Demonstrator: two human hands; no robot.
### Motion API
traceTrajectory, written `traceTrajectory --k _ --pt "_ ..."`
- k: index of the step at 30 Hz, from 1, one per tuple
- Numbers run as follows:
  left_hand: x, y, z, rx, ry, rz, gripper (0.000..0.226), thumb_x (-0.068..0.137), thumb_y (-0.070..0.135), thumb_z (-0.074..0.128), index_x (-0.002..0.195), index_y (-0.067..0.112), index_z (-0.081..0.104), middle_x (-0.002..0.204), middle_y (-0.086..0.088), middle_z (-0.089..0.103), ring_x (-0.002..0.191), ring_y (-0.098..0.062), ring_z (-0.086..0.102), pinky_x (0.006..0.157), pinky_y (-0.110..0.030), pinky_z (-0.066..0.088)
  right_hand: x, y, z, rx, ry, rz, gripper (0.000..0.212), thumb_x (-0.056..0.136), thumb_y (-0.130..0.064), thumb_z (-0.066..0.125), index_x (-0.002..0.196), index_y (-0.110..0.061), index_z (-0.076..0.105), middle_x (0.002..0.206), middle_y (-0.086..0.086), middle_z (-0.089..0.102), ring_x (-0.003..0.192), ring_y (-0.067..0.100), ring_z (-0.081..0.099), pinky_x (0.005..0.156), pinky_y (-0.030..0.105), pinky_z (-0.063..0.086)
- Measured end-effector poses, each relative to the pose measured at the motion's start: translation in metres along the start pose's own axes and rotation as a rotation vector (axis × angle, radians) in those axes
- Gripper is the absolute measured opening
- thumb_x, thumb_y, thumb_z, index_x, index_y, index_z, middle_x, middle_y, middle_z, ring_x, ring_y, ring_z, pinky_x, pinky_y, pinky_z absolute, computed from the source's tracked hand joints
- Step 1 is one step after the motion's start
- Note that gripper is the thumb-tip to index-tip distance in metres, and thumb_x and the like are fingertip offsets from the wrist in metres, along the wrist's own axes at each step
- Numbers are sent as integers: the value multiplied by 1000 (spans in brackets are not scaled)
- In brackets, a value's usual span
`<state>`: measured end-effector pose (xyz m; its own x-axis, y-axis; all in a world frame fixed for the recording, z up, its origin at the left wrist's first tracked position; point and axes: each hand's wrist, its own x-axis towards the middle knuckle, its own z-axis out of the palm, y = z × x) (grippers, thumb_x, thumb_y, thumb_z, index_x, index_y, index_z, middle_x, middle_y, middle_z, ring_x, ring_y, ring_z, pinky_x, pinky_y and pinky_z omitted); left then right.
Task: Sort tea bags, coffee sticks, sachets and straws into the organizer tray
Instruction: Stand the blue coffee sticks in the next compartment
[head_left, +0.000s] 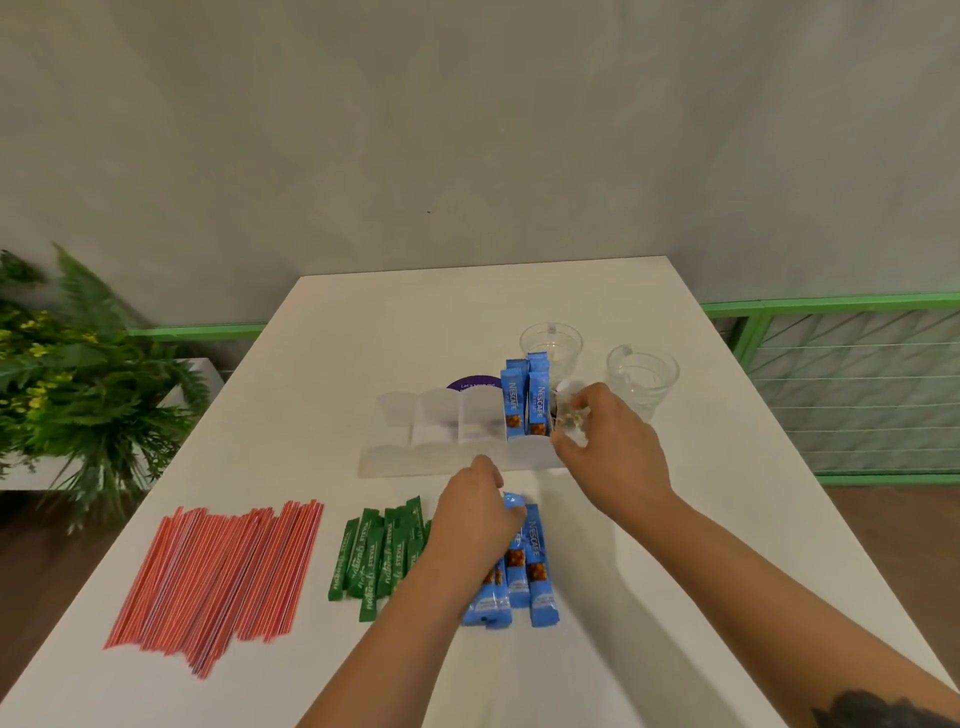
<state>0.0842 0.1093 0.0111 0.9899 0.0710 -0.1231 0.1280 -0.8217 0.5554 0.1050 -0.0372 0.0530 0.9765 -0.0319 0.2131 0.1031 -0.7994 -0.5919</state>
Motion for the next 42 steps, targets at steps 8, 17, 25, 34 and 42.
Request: traceTrajectory --k 8,17,25,34,42 --pt "-18 5 12 94 -70 -73 43 74 22 76 105 8 49 104 -10 61 97 -24 59 75 -32 47 -19 9 -6 -15 -52 -11 34 84 -31 61 114 -18 50 102 0 60 89 21 57 74 31 40" --pt "-20 11 12 57 -69 -131 47 72 21 78 105 8 47 100 -11 63 93 -25 61 71 -31 48 -29 18 -7 6 -79 1 29 84 -29 61 109 -21 49 79 -11 48 73 14 52 71 30 42" --pt "-25 4 4 -174 -24 -176 34 73 14 74 94 17 47 87 -3 65 72 -14 59 58 -20 43 -31 17 7 -97 -308 120 21 88 -35 54 103 -20 54 87 -1 64 85 19 61 66 28 43" --pt "-32 -4 -14 -157 19 -95 25 78 18 69 102 17 62 66 12 57 57 3 50 51 -9 35 -39 3 50 -254 -525 192 58 77 -52 67 111 -11 43 108 7 62 98 24 61 66 29 40" --pt "-28 -3 -27 -114 57 -4 3 83 20 62 85 20 60 63 10 52 59 -3 49 56 -15 38 -35 0 56 -210 -556 234 46 75 -30 74 97 -13 37 107 8 60 97 25 59 66 29 40"
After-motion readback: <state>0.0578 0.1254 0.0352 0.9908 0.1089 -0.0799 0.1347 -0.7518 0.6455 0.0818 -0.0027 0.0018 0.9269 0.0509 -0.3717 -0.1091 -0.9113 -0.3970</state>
